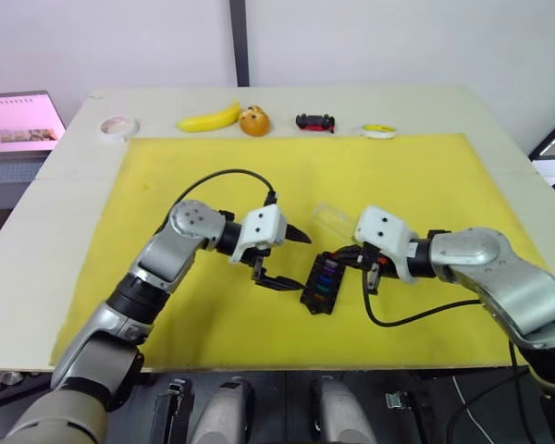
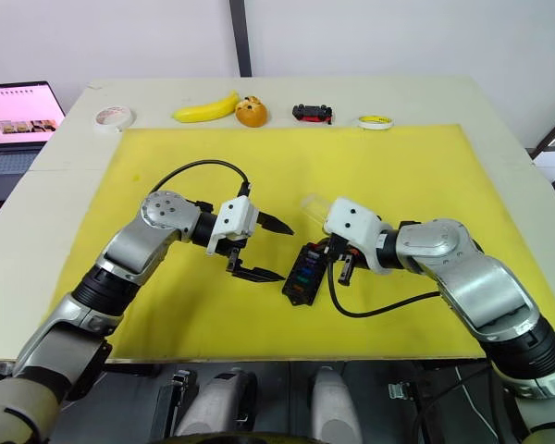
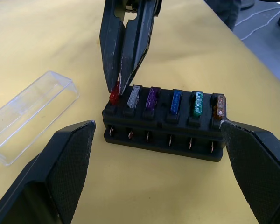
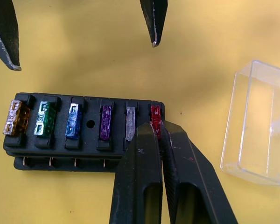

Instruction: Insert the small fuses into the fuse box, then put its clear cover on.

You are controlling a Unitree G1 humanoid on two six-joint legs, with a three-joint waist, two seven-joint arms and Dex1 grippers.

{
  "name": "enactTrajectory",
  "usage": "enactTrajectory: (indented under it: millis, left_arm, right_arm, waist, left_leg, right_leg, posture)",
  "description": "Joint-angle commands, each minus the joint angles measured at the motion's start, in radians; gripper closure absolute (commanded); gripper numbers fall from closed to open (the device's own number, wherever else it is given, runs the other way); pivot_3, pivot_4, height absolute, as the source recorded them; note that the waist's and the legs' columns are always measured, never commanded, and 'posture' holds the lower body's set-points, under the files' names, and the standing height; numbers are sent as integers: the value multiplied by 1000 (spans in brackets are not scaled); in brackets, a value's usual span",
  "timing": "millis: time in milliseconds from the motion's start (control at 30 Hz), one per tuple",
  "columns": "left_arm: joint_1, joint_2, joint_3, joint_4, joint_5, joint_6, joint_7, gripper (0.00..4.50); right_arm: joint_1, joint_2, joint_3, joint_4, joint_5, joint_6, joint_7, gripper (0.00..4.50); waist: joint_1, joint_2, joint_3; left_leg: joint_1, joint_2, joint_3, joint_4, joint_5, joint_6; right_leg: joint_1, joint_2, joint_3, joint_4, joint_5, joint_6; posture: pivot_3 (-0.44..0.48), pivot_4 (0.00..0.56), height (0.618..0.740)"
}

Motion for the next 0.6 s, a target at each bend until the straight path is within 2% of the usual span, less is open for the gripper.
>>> enactTrajectory:
  millis: [33, 67, 100, 167, 333, 533, 600]
  left_arm:
    - [-11, 0, 20, -28, 0, -8, 1, 17]
    - [-13, 0, 20, -27, 0, -7, 1, 17]
    - [-13, 0, 20, -27, -1, -7, 0, 0]
    - [-16, 0, 20, -24, 0, -7, -1, 0]
    - [-17, -1, 18, -22, 0, -6, -4, 0]
    - [-14, -1, 18, -25, -3, -2, -6, 0]
    - [-11, -1, 19, -30, -6, -1, -8, 0]
  right_arm:
    - [-14, -8, -22, -11, -3, -5, 3, 4500]
    - [-17, -6, -25, -12, 2, 0, 3, 4500]
    - [-19, -5, -28, -13, 6, 3, 4, 3795]
    - [-29, -2, -34, -19, 11, 7, 3, 3008]
    - [-53, -12, -59, -42, 23, 23, 5, 484]
    - [-55, -42, -124, -68, 58, 35, 23, 484]
    - [-37, -21, -173, -72, 101, 31, 27, 484]
  waist:
    - [0, 0, 0]
    - [0, 0, 0]
    - [0, 0, 0]
    - [0, 0, 0]
    - [0, 0, 0]
    - [0, 0, 0]
    - [0, 0, 0]
  left_leg:
    - [0, 0, 0, 0, 0, 0]
    - [0, 0, 0, 0, 0, 0]
    - [0, 0, 0, 0, 0, 0]
    - [0, 0, 0, 0, 0, 0]
    - [0, 0, 0, 0, 0, 0]
    - [0, 0, 0, 0, 0, 0]
    - [0, 0, 0, 0, 0, 0]
  right_leg:
    - [0, 0, 0, 0, 0, 0]
    - [0, 0, 0, 0, 0, 0]
    - [0, 0, 0, 0, 0, 0]
    - [0, 0, 0, 0, 0, 0]
    - [0, 0, 0, 0, 0, 0]
    - [0, 0, 0, 0, 0, 0]
    - [0, 0, 0, 0, 0, 0]
  posture:
    - [0, 150, 740]
    - [0, 150, 740]
    - [0, 150, 740]
    - [0, 150, 740]
    - [0, 150, 740]
    - [0, 150, 740]
    - [0, 150, 740]
